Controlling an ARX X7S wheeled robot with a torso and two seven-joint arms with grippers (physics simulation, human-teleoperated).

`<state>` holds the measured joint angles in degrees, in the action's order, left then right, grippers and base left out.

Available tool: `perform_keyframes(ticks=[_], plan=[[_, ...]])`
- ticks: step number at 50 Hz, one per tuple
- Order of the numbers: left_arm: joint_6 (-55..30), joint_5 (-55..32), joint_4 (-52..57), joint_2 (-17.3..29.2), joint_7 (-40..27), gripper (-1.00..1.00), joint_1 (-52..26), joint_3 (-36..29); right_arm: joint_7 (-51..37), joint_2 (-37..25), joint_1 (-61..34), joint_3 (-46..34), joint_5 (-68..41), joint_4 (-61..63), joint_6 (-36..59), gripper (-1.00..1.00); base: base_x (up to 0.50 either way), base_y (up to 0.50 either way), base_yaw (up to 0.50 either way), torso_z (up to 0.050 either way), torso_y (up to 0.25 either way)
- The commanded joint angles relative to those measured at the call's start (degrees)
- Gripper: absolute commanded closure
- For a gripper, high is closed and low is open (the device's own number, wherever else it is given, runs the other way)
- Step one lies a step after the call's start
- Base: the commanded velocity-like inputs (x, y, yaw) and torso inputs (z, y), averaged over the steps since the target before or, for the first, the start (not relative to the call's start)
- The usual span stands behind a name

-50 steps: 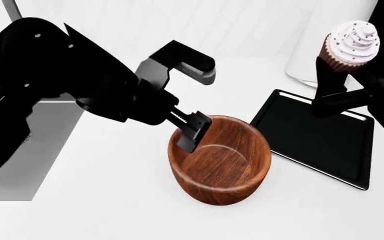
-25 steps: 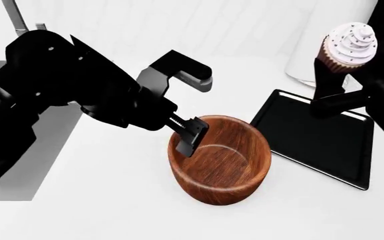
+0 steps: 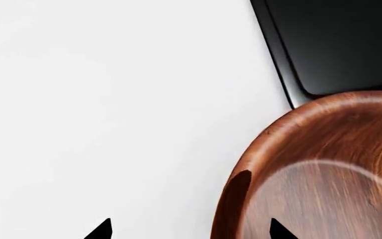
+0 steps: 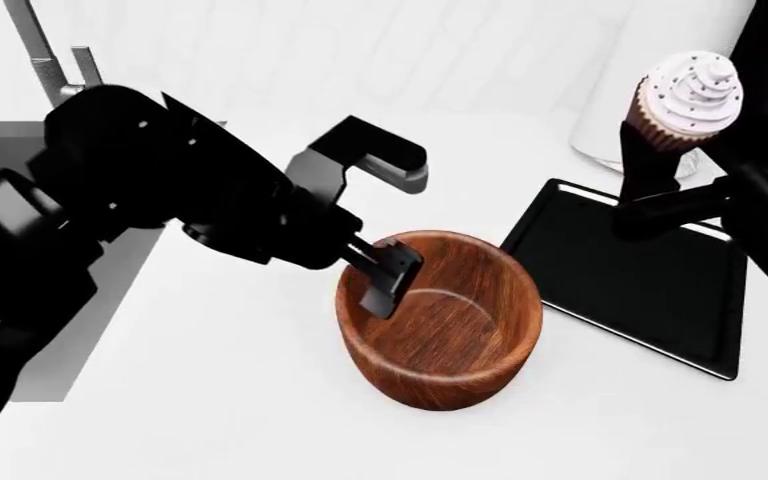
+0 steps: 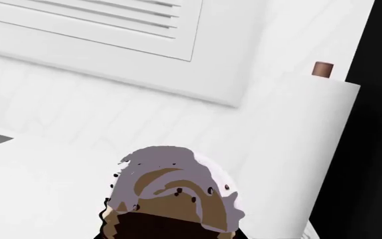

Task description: Move the fresh-baked cupcake off the tray onto the counter, and place the bowl used for mixing into the sink.

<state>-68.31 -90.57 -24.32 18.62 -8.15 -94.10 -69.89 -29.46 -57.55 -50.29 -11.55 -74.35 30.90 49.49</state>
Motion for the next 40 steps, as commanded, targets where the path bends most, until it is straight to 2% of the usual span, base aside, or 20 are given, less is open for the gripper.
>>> perform_keyframes(ticks=[1,40], plan=[[1.02,0.97,-0.93,-0.88,1.18,-1.0,0.73,-0.6,0.87,-0.01,0.11,0.02,1.38,0.02,-0.03,1.0,0.0,0.0,0.0,0.0,0.0],[2.54,1.29,0.74,-3.78,2.19,-1.0,2.69,-1.63,0.97,0.19,0.28,-0.48,1.79,0.01,-0.22,1.0,0.0,0.0,0.0,0.0,0.0]])
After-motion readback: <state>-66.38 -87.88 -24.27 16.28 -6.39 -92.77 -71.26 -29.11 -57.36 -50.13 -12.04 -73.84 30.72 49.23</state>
